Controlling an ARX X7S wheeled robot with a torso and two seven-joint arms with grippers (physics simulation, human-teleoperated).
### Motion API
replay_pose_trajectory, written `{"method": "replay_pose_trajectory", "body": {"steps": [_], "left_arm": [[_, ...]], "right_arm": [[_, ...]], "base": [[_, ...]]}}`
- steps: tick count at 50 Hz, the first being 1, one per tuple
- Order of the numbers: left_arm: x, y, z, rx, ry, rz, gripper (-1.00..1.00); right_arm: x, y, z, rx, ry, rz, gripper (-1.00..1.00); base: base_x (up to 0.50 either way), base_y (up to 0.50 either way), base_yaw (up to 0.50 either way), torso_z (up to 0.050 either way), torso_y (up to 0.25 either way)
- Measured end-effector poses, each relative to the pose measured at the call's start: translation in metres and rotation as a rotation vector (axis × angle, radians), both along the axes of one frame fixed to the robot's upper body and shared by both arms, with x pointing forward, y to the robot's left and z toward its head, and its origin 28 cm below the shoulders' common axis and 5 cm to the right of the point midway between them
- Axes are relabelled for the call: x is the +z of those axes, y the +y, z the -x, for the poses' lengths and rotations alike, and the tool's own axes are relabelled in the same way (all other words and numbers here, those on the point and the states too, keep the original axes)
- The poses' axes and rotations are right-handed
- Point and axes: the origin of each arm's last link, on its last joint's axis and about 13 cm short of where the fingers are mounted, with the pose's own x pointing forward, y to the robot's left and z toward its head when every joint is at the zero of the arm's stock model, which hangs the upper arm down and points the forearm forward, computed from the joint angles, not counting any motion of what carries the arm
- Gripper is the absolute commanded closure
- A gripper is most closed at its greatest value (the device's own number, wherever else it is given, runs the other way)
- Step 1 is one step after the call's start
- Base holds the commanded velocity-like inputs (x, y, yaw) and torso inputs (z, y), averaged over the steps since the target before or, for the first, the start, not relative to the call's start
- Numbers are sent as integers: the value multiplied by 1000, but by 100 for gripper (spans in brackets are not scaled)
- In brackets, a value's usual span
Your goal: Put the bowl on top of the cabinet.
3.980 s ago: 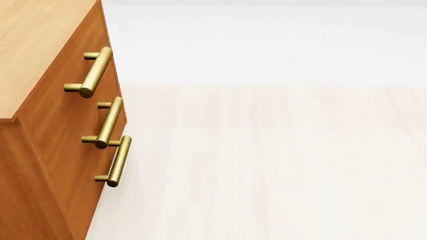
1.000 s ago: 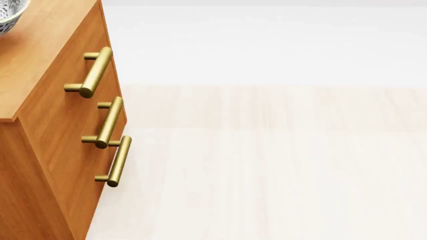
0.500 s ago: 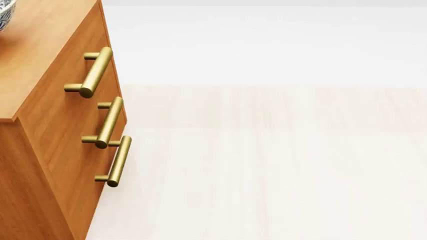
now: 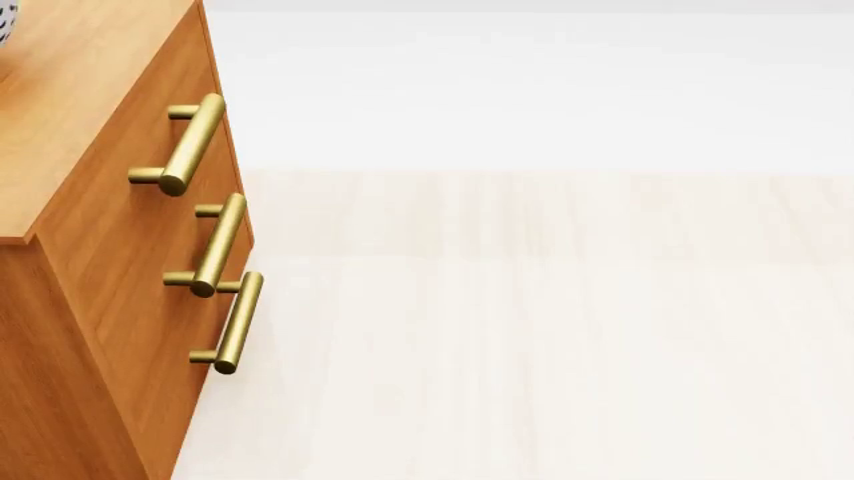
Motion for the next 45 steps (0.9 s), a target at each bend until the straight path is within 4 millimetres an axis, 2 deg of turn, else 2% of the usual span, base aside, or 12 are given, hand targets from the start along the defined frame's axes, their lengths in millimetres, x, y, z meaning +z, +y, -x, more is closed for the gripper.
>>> {"method": "replay_pose_trajectory", "body": {"steps": [8,24,45], "left_arm": [[7,-1,2,-5,-15,-10,-100],[34,-5,11,-12,-78,-74,-100],[65,-15,34,20,-161,-183,-100]], "right_arm": [[0,0,0,4,0,0,-100],[0,1,0,9,0,1,-100],[-1,1,1,11,0,-2,-100]], "base": [[0,0,0,0,0],[0,0,0,0,0],[0,0,0,0,0]]}}
